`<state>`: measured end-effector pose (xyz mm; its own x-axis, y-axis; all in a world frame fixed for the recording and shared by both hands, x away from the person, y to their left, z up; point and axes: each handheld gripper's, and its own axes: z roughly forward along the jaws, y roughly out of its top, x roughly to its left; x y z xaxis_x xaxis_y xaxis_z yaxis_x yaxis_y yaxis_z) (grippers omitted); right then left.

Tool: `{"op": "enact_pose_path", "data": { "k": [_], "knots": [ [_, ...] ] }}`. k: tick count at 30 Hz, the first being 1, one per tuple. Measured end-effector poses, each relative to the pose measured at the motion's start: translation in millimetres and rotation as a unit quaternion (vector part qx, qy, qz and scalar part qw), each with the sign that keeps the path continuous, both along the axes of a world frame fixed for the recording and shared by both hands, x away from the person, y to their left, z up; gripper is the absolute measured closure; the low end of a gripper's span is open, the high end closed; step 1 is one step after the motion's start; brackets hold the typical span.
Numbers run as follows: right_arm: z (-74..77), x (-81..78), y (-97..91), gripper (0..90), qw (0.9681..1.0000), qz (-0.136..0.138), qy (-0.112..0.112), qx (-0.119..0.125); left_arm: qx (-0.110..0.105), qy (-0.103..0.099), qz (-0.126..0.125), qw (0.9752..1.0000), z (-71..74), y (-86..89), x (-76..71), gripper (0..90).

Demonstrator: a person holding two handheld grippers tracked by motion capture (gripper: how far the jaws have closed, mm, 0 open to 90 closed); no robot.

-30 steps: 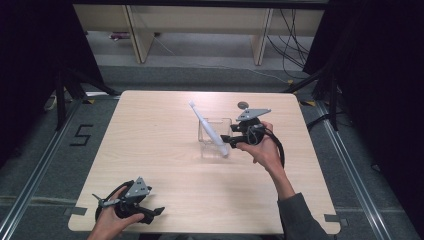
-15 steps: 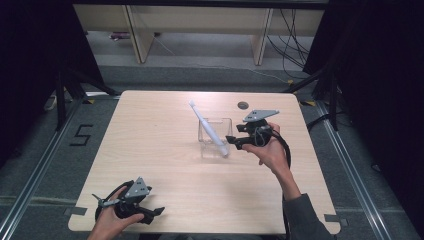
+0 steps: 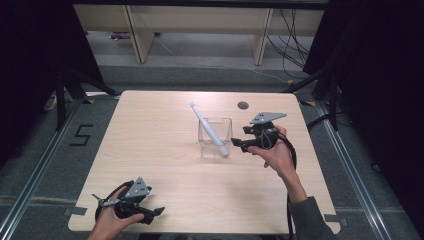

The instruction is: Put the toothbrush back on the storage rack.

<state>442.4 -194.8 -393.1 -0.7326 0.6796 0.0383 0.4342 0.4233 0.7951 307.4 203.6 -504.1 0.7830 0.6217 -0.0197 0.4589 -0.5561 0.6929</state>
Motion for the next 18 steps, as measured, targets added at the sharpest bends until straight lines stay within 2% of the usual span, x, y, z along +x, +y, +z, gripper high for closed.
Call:
{"op": "enact_pose_path", "data": {
  "k": [2, 5, 6, 8, 11, 14, 15, 16, 18],
  "knots": [
    [-2.0, -1.1, -2.8, 33.0, 1.0000, -0.002, -0.008, -0.004, 0.000, 0.001, 0.000, 1.0000, -0.1, 0.1, 0.4, 16.5],
    [-3.9, -4.6, -5.9, 31.6, 1.0000, -0.005, 0.008, -0.001, 0.001, 0.000, 0.000, 1.0000, 0.2, 0.0, 0.1, 16.5],
    [-5.4, -4.9, -6.2, 31.0, 1.0000, -0.005, 0.004, 0.005, 0.000, 0.000, 0.000, 1.0000, 0.2, 0.0, 0.1, 16.5],
    [-6.0, -4.8, -9.4, 29.4, 1.0000, -0.005, -0.005, -0.006, 0.000, -0.001, 0.000, 1.0000, 0.3, 0.1, 0.2, 16.5],
    [-7.8, -7.9, -12.1, 28.8, 0.9999, -0.011, 0.010, -0.001, 0.000, -0.001, -0.001, 1.0000, 0.4, 0.2, 0.2, 16.5],
    [-9.3, -10.6, -14.9, 28.4, 0.9998, -0.018, 0.008, 0.001, 0.000, 0.000, 0.000, 1.0000, 0.3, 0.2, 0.2, 16.5],
    [-11.0, -9.1, -16.3, 28.3, 0.9999, -0.010, -0.003, 0.003, 0.000, 0.000, 0.000, 1.0000, 0.3, 0.2, 0.1, 16.5],
    [-10.4, -11.3, -17.6, 28.1, 0.9999, -0.014, 0.009, 0.001, 0.000, 0.000, 0.000, 1.0000, 0.2, 0.1, 0.1, 16.5],
    [-10.7, -12.4, -20.5, 27.8, 0.9999, -0.015, 0.004, -0.005, 0.000, 0.000, 0.001, 1.0000, 0.3, 0.1, 0.2, 16.5]
  ]
}}
